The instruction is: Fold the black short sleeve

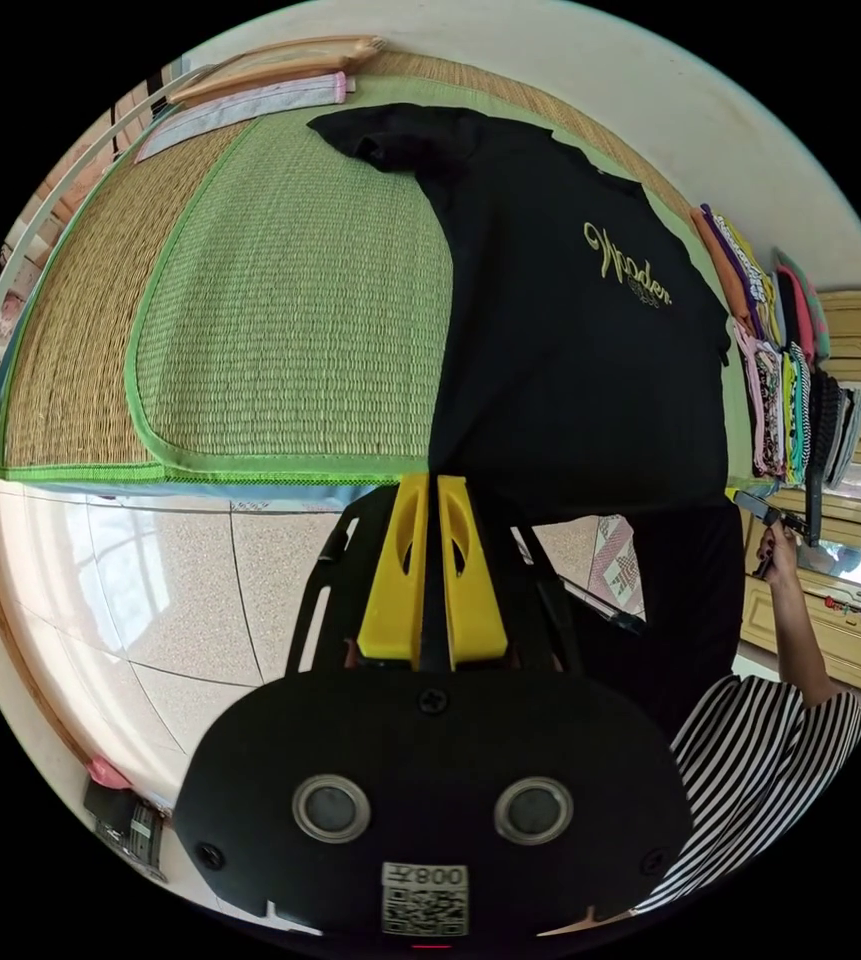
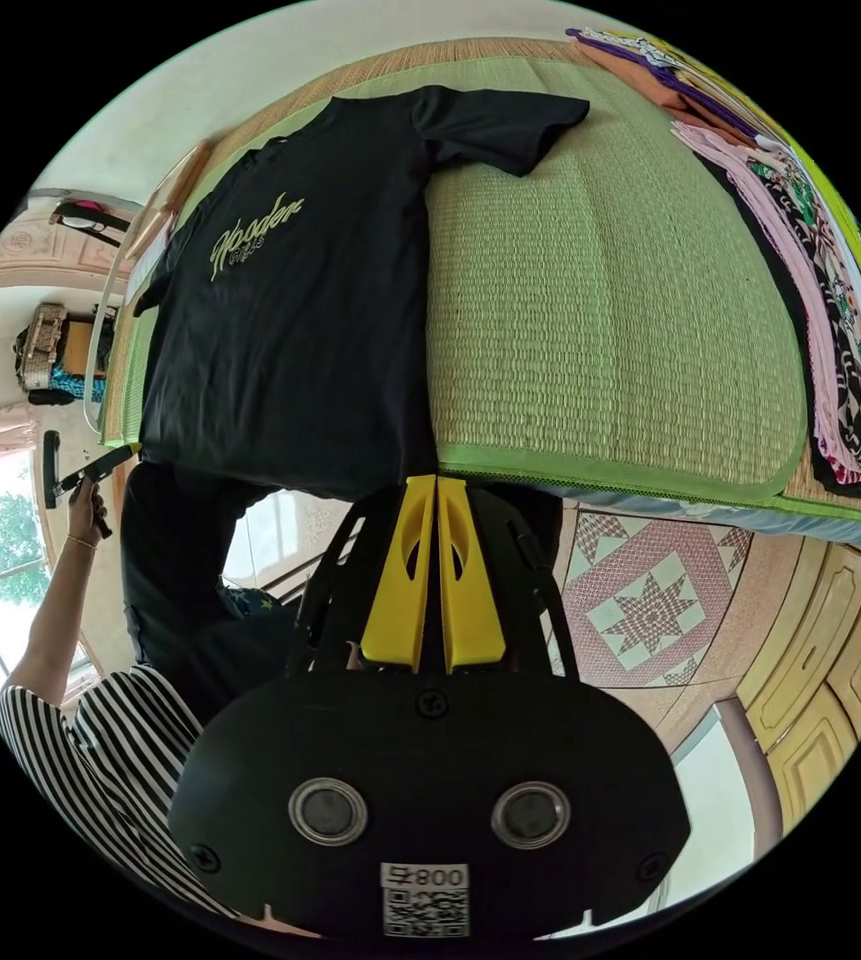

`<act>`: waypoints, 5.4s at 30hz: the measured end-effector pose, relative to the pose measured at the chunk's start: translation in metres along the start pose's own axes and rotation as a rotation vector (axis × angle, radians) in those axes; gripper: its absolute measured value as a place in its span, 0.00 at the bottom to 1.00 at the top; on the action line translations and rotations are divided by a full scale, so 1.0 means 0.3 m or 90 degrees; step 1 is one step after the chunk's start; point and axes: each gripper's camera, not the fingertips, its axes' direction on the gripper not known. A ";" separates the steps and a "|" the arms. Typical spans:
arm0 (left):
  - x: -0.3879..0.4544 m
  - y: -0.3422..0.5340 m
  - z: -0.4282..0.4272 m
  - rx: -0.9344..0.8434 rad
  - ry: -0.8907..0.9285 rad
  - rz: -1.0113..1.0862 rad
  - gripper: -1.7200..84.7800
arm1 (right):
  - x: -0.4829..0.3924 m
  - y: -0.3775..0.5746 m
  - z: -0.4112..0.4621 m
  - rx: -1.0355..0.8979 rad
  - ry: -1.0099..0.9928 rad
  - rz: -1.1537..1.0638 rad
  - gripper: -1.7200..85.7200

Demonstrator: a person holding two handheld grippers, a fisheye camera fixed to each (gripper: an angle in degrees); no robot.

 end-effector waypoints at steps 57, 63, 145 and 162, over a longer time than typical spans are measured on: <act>1.336 -0.936 -0.515 0.012 0.204 0.117 0.03 | 0.233 0.098 0.486 0.245 -0.232 0.040 0.04; 1.816 -1.226 -0.528 -0.046 0.215 0.222 0.04 | 0.326 0.013 0.560 0.340 -0.264 0.085 0.09; 2.973 -3.116 -0.802 0.098 0.360 0.127 0.04 | -0.118 -0.669 1.176 0.327 -0.378 -0.231 0.02; 3.284 -3.188 -0.700 0.043 0.242 0.349 0.02 | -0.242 -0.728 1.083 0.317 -0.156 -0.175 0.02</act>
